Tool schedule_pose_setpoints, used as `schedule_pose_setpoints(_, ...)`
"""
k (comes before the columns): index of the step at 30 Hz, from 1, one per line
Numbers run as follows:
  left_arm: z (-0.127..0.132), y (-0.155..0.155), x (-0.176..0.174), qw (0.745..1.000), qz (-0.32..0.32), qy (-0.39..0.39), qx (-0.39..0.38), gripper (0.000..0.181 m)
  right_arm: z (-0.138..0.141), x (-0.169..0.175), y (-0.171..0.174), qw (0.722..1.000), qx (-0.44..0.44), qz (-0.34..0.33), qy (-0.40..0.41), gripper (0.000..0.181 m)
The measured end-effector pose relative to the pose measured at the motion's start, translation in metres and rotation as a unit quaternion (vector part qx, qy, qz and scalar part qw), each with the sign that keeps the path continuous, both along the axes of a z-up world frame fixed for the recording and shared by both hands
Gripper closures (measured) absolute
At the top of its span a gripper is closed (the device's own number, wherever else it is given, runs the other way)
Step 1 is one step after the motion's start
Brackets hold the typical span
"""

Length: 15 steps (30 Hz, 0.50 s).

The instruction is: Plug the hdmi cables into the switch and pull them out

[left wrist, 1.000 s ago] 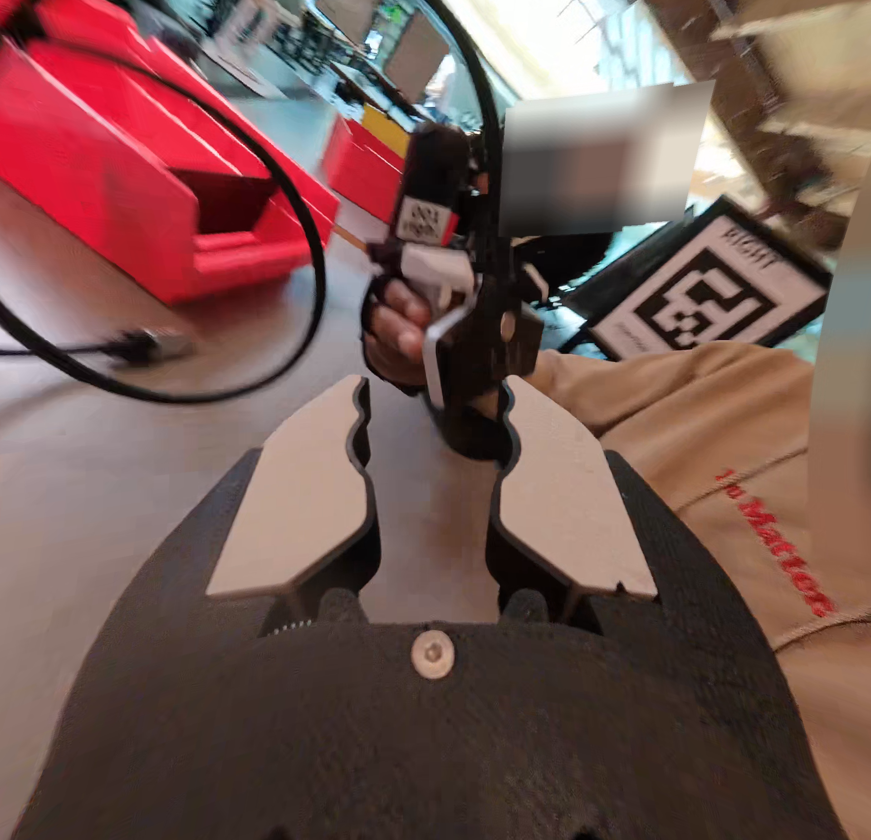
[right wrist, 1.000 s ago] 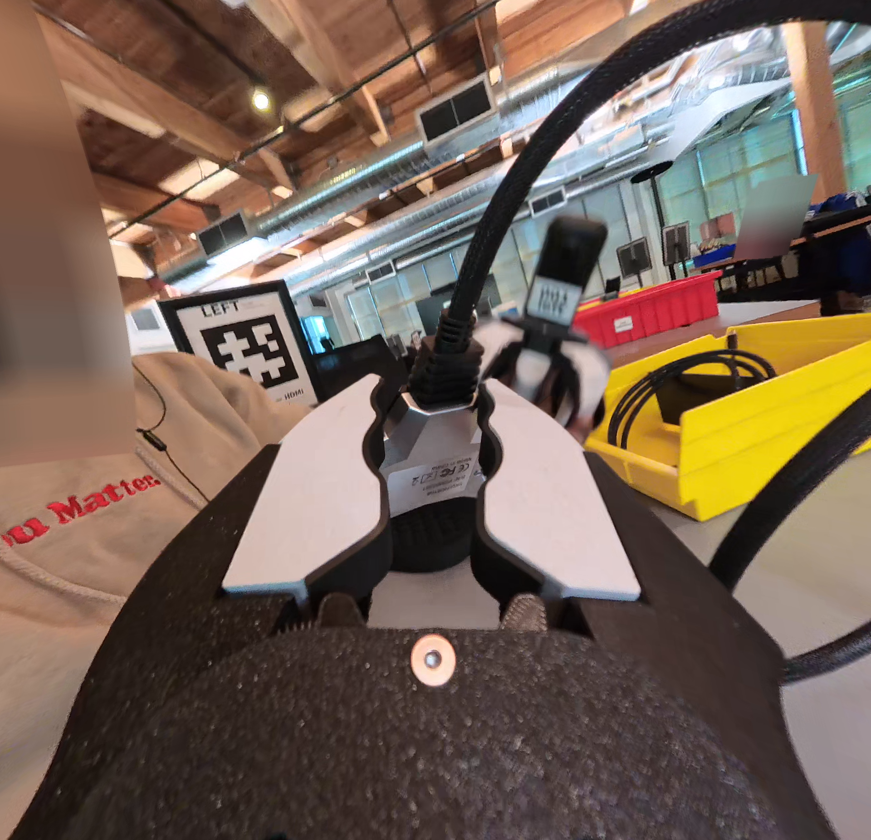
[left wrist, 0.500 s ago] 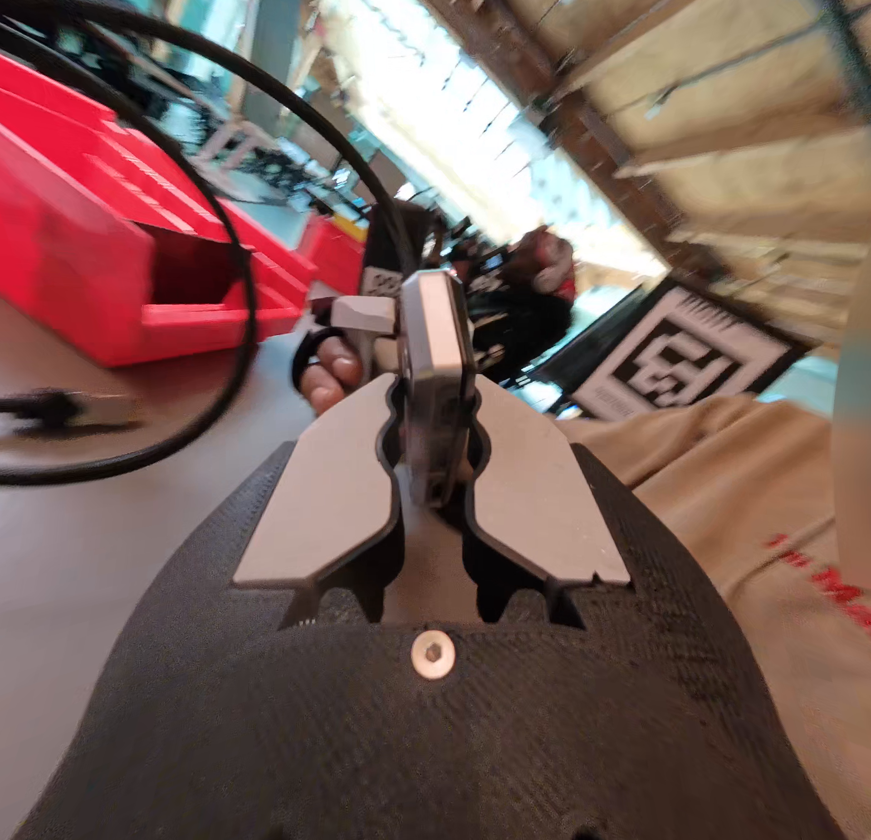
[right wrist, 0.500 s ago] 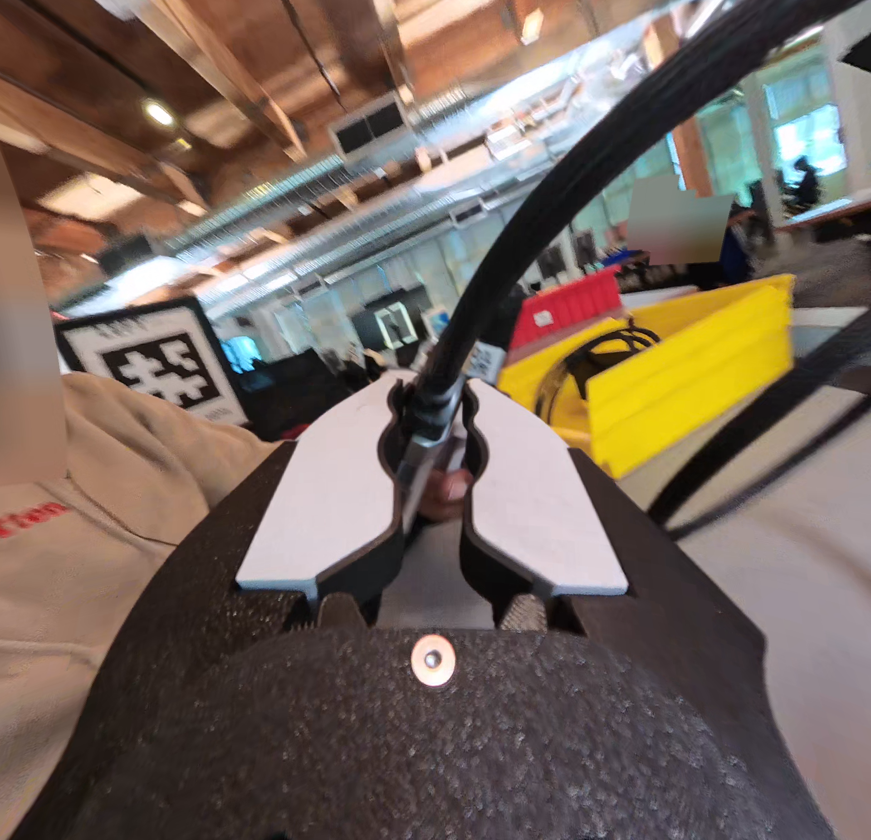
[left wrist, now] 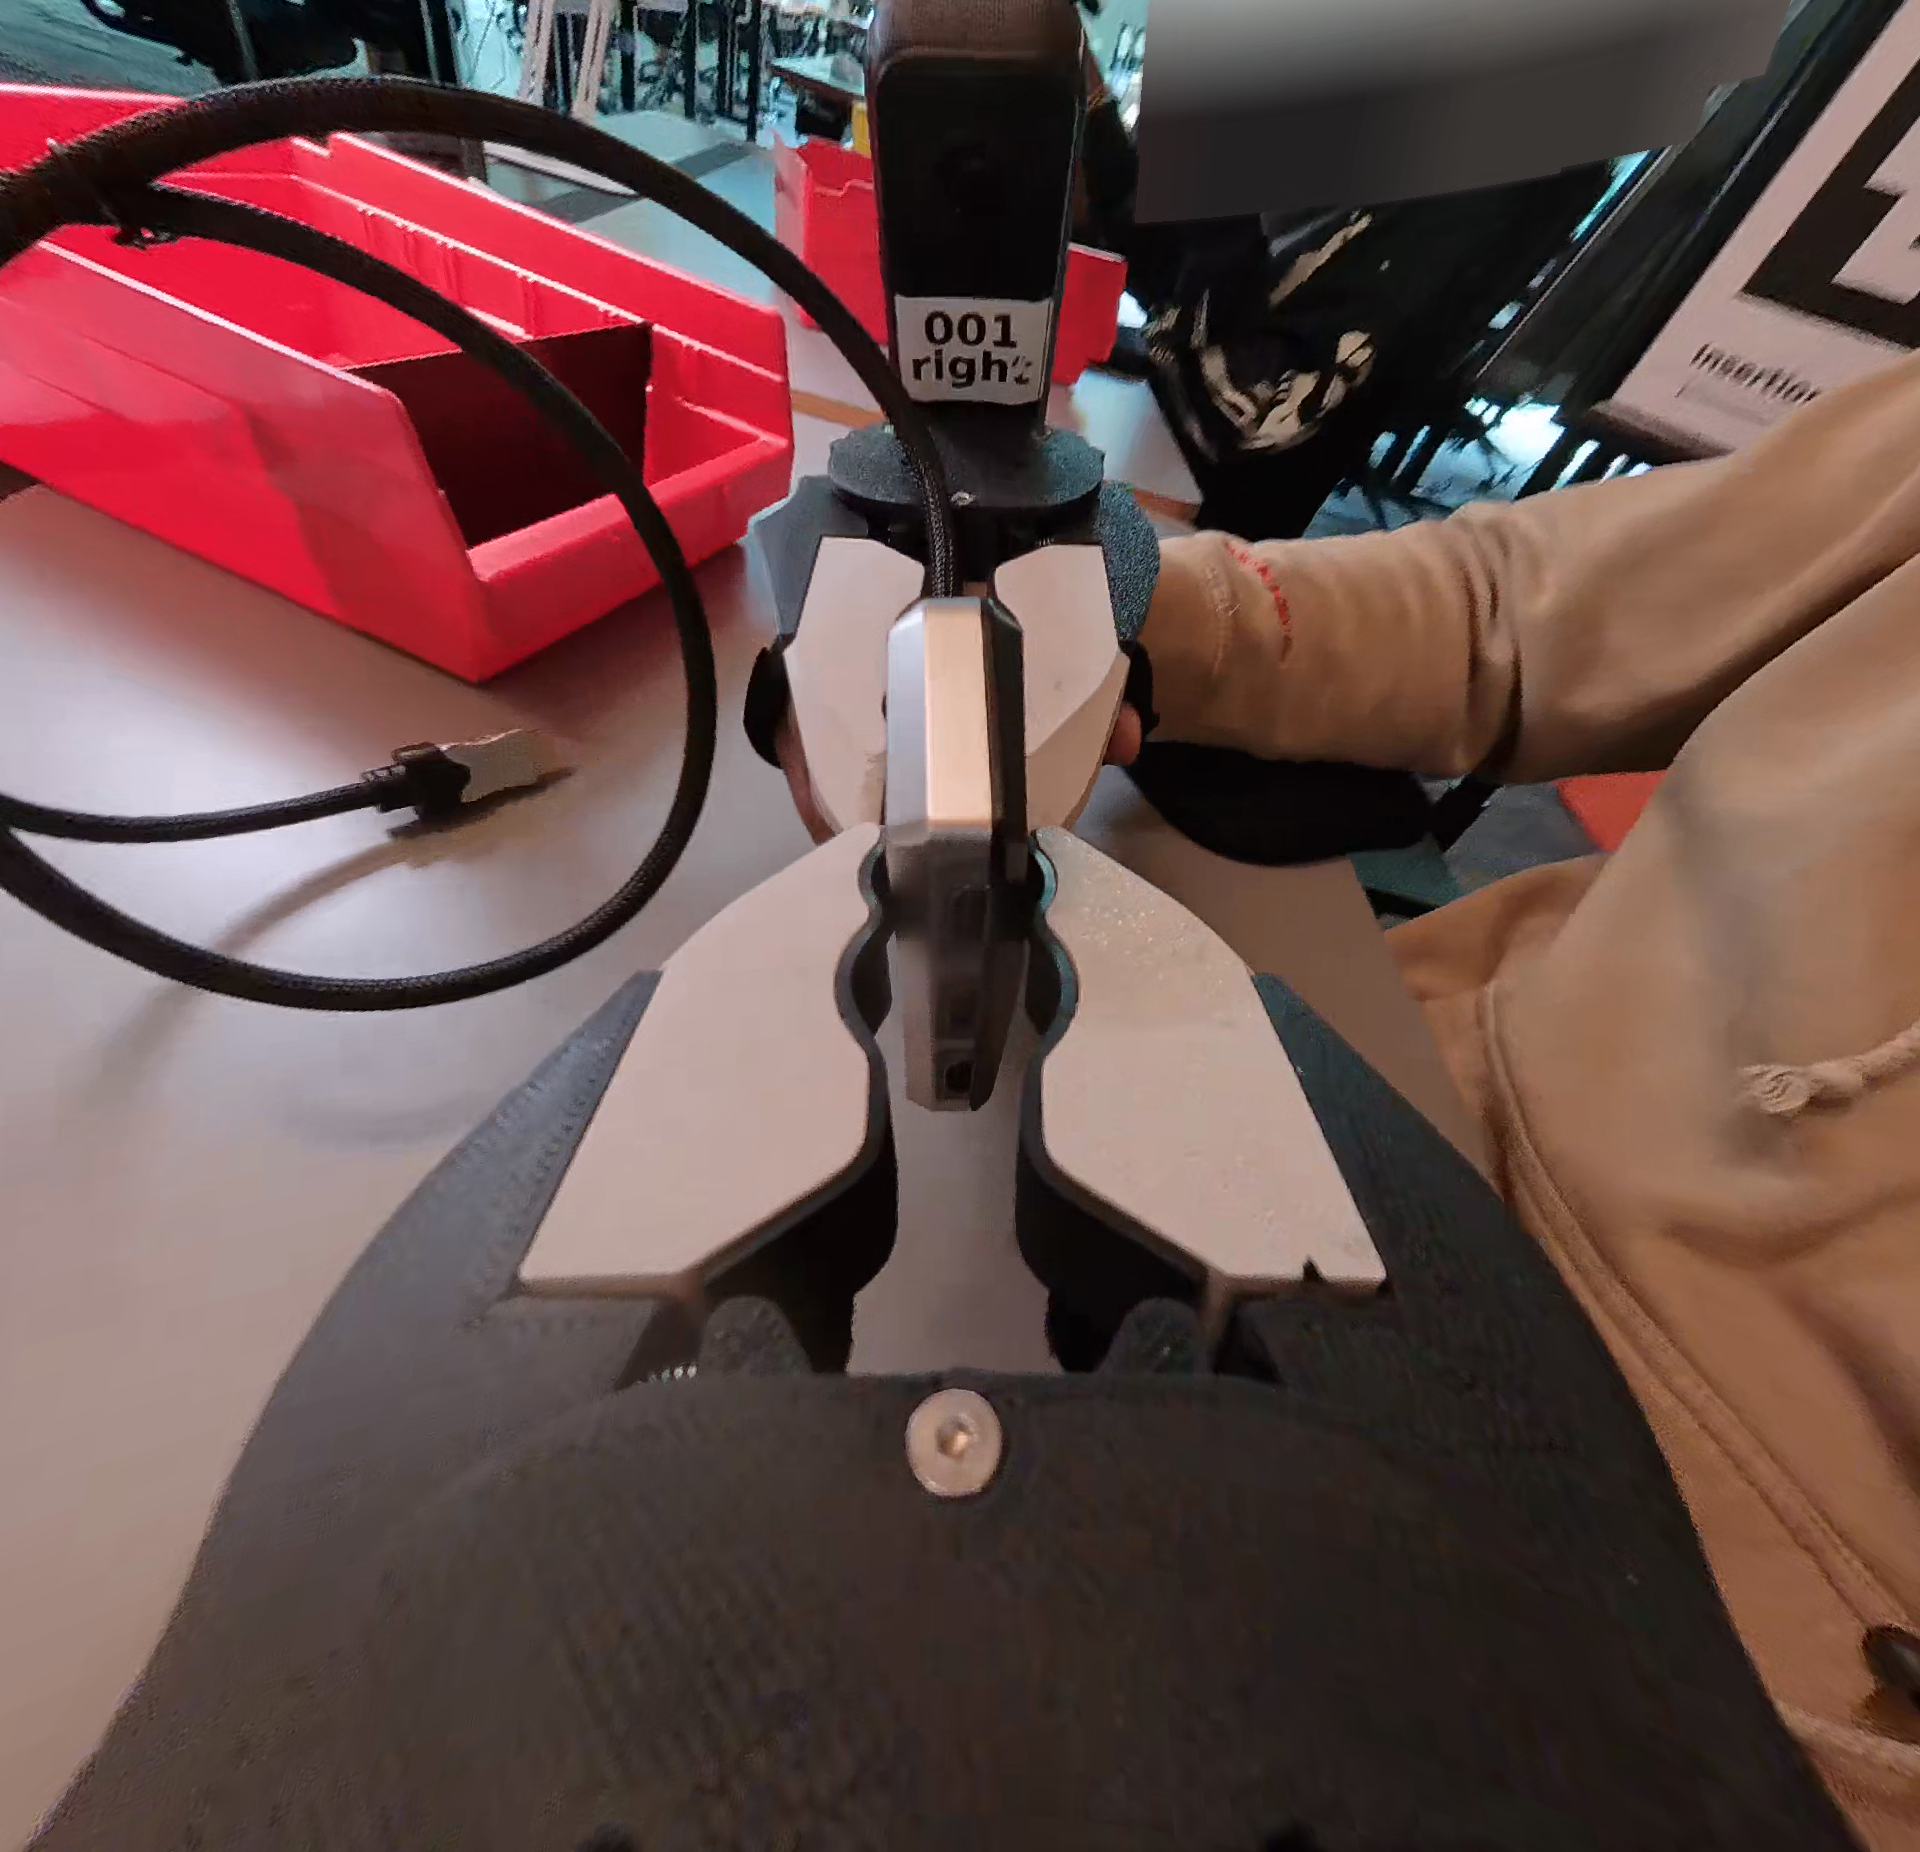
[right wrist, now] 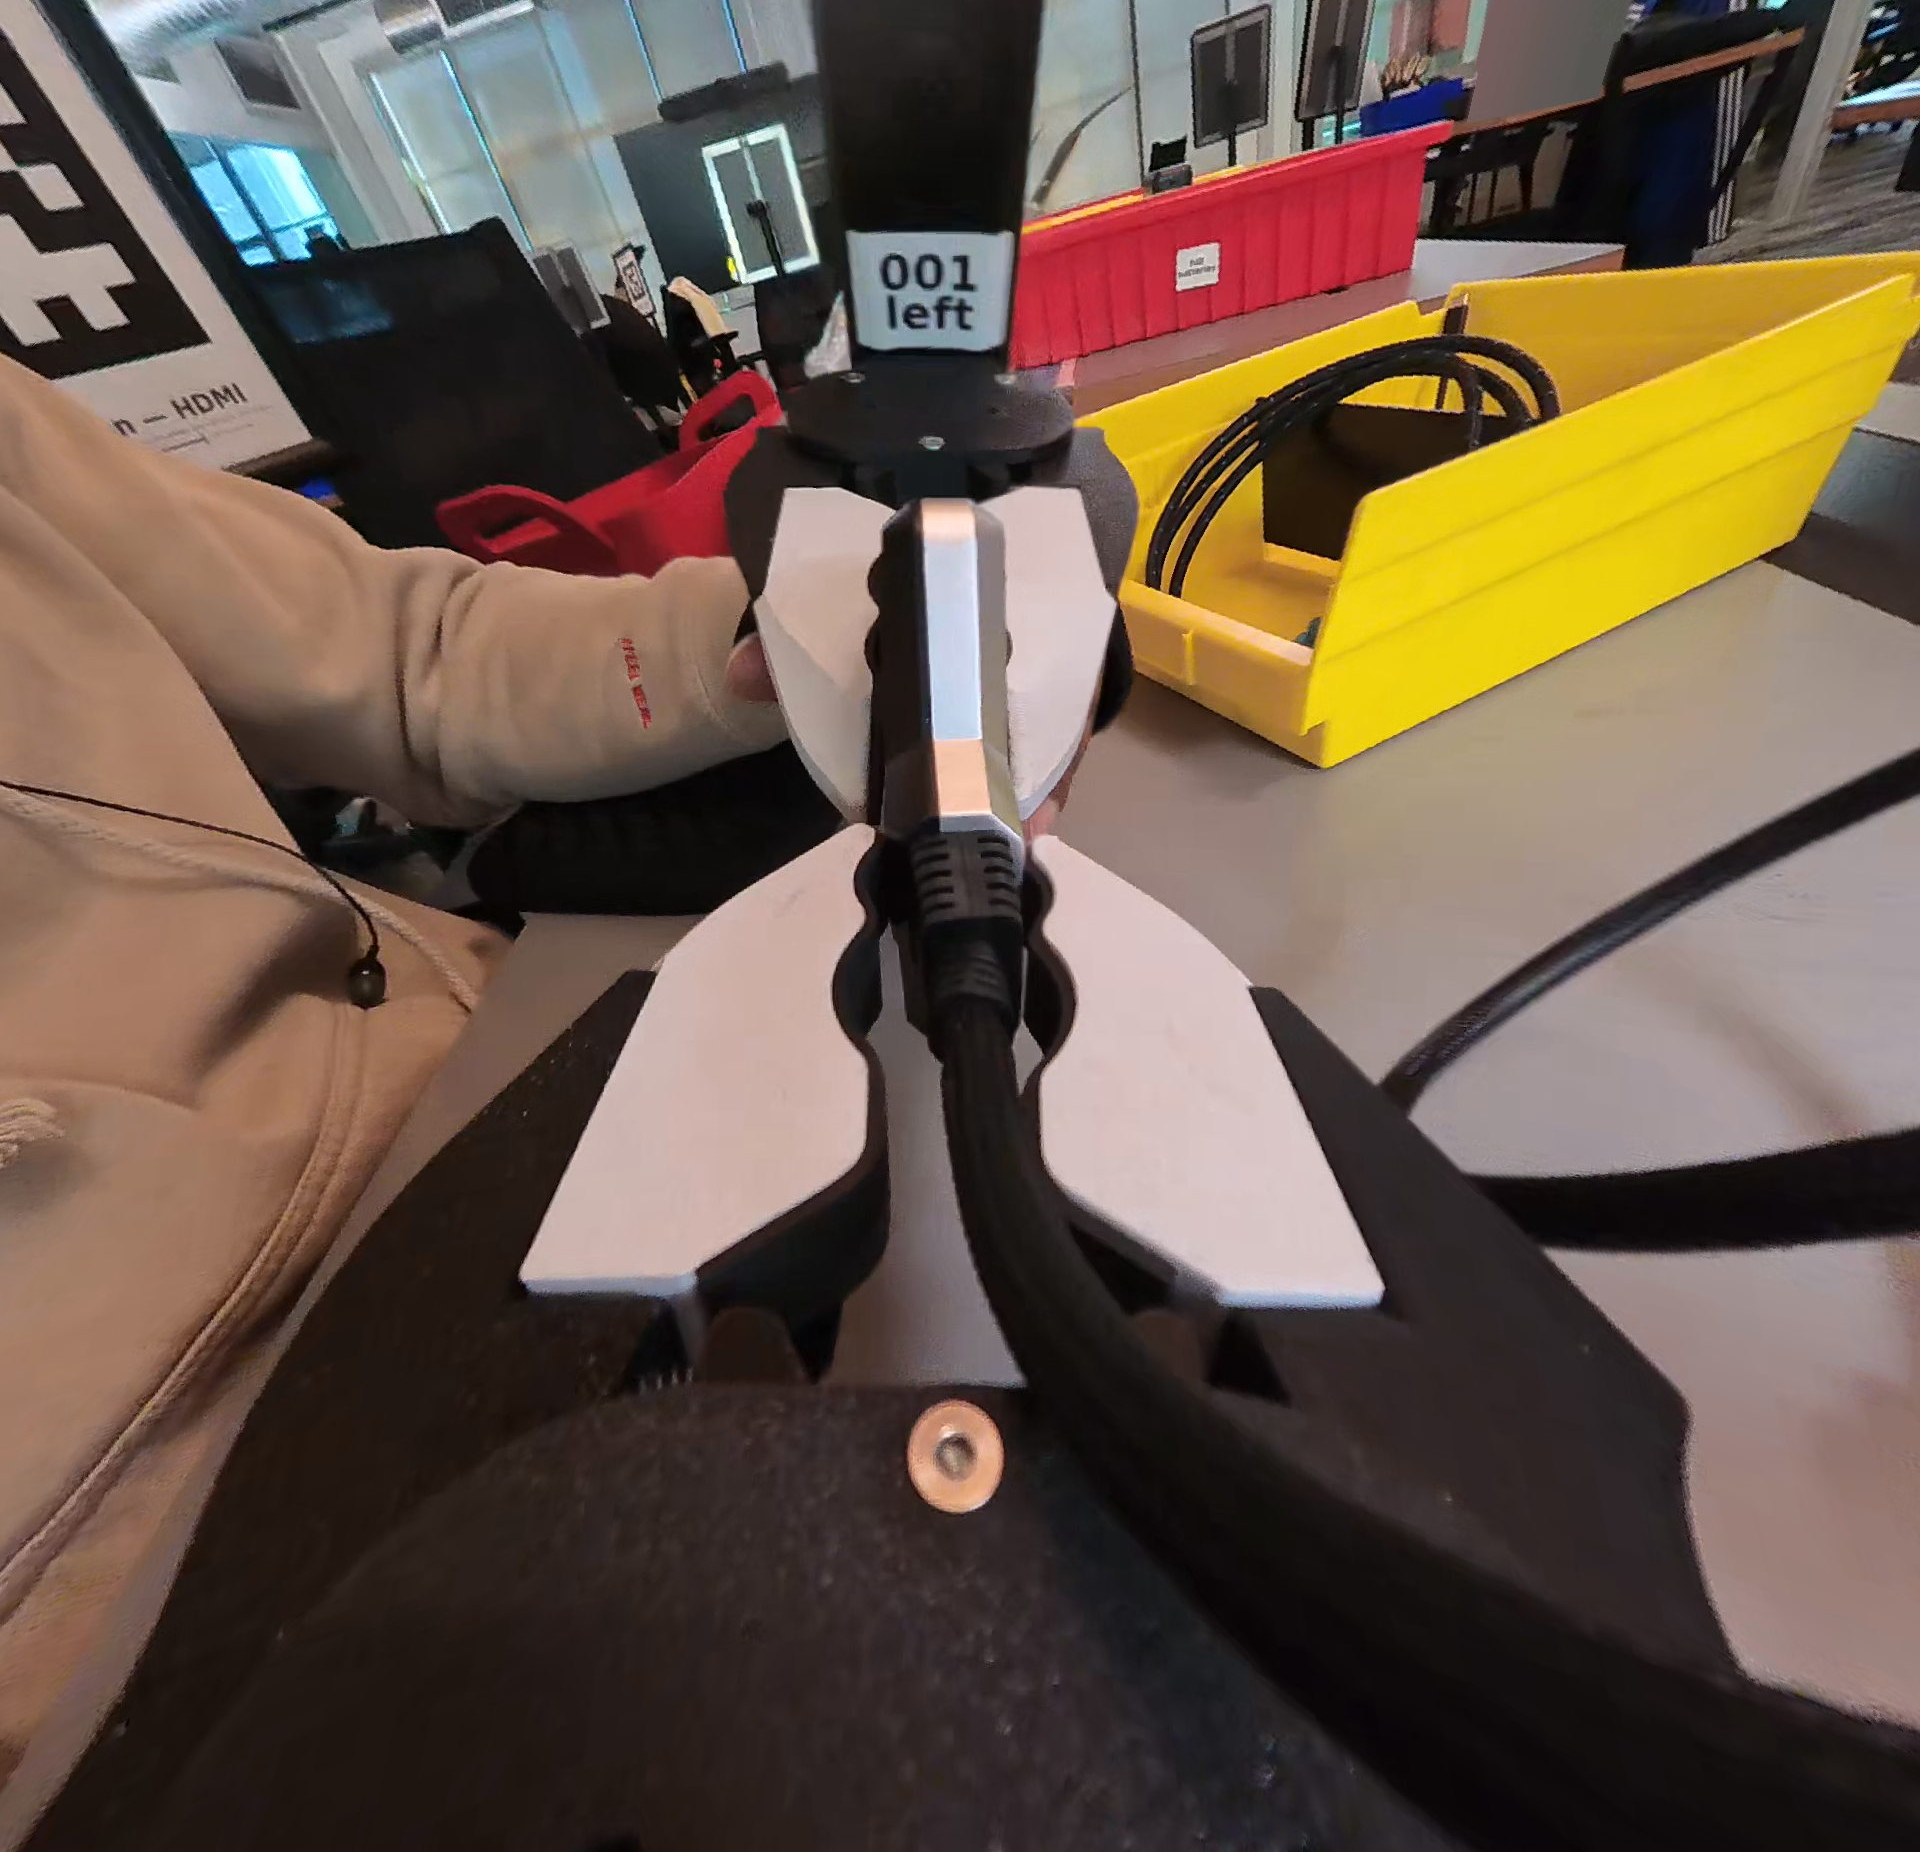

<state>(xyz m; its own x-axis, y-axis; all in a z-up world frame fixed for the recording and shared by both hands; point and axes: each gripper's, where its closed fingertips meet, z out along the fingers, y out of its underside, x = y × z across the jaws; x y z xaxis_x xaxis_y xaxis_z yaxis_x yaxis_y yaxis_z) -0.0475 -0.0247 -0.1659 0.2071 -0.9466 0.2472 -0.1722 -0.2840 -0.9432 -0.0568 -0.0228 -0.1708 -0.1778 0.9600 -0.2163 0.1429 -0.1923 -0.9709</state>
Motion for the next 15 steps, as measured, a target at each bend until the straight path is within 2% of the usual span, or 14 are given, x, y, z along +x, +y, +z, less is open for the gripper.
schedule_pose_setpoints(7, 0.013, 0.0, -0.002, 0.999, 0.007, -0.05, 0.016, 0.157, 0.015, 0.004, 0.0, 0.999, -0.019, 0.004, 0.047, 0.159)
schedule_pose_setpoints(15, 0.013, 0.006, -0.007, 0.998, 0.021, -0.066, 0.012, 0.16, 0.004, 0.005, 0.004, 0.999, -0.017, -0.002, 0.03, 0.159)
